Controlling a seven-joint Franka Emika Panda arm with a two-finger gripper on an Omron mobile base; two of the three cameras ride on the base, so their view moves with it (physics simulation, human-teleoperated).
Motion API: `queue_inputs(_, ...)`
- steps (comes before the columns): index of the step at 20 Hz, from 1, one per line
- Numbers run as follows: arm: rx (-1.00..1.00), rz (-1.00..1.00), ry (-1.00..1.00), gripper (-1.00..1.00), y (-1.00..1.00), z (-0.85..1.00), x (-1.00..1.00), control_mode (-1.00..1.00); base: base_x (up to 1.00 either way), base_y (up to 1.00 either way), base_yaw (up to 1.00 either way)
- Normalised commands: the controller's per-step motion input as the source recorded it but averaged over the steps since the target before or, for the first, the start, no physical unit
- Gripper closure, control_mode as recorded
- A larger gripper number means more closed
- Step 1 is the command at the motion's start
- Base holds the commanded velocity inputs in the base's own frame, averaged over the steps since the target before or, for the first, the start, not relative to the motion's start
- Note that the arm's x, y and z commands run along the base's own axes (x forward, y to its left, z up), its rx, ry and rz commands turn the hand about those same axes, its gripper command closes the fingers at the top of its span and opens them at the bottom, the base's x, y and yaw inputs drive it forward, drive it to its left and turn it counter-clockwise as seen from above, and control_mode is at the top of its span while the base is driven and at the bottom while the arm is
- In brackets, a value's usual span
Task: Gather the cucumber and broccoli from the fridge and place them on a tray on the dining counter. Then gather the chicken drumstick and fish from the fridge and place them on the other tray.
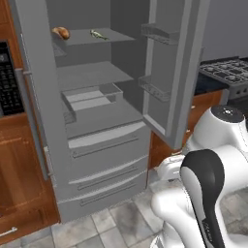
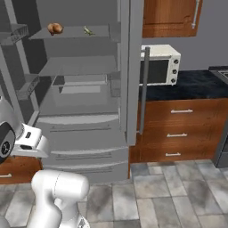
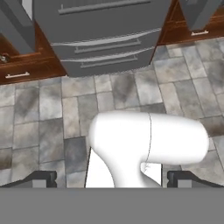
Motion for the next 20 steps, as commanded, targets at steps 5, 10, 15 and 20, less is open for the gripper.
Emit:
queue_inputs(5, 0.0, 0.0, 0.0, -1.0, 0.0, 0.0, 0.0, 1.0, 0.38, -0.17, 0.26)
queue_inputs(10, 0.0, 0.0, 0.0, -1.0, 0.0, 0.0, 0.0, 1.0, 0.37, -0.26, 0.25)
queue_inputs(15, 0.0, 0.0, 0.0, -1.0, 0.0, 0.0, 0.0, 1.0, 0.26, -0.38, 0.19)
queue_inputs(20, 0.0, 0.0, 0.0, -1.0, 0.0, 0.0, 0.0, 1.0, 0.39, -0.35, 0.11)
